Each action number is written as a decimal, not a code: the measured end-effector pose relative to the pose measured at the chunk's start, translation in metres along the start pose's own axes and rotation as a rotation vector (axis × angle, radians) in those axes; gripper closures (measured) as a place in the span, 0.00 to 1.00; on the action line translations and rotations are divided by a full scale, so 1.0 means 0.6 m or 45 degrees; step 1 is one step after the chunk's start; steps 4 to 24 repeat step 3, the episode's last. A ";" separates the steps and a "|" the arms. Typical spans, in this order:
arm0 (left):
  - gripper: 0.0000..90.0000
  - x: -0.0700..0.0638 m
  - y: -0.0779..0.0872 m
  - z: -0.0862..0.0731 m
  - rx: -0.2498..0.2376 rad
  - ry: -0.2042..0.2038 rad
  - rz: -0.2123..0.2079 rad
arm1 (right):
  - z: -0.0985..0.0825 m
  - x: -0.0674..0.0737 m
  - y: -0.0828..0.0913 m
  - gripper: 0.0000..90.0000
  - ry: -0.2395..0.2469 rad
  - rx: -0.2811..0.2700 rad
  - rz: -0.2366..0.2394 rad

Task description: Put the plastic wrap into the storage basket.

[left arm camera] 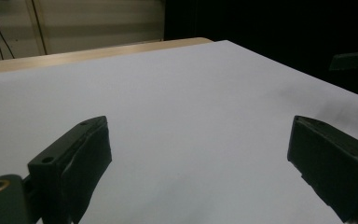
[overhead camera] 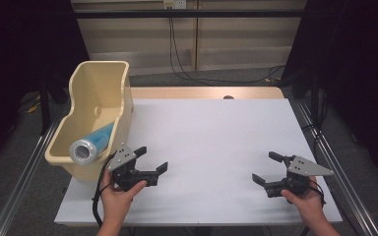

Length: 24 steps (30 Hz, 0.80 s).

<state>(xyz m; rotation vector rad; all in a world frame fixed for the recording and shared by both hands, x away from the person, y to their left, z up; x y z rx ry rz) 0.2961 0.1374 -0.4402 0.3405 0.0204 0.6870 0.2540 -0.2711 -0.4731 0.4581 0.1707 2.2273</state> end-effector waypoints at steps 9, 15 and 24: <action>0.07 -0.001 0.002 0.003 -0.013 -0.008 0.000 | 0.000 -0.001 -0.001 0.01 -0.001 -0.003 -0.004; 0.07 -0.001 0.002 0.003 -0.013 -0.008 0.000 | 0.000 -0.001 -0.001 0.01 -0.001 -0.003 -0.004; 0.07 -0.001 0.002 0.003 -0.013 -0.008 0.000 | 0.000 -0.001 -0.001 0.01 -0.001 -0.003 -0.004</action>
Point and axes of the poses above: each handheld gripper's, and its own axes: y roughly backward along the jaws, z roughly out of its top, x roughly to its left, the point moved 4 cm from there along -y, roughly forward along the jaws, and after that the axes turned 15 degrees about -y, right-handed, at the moved point
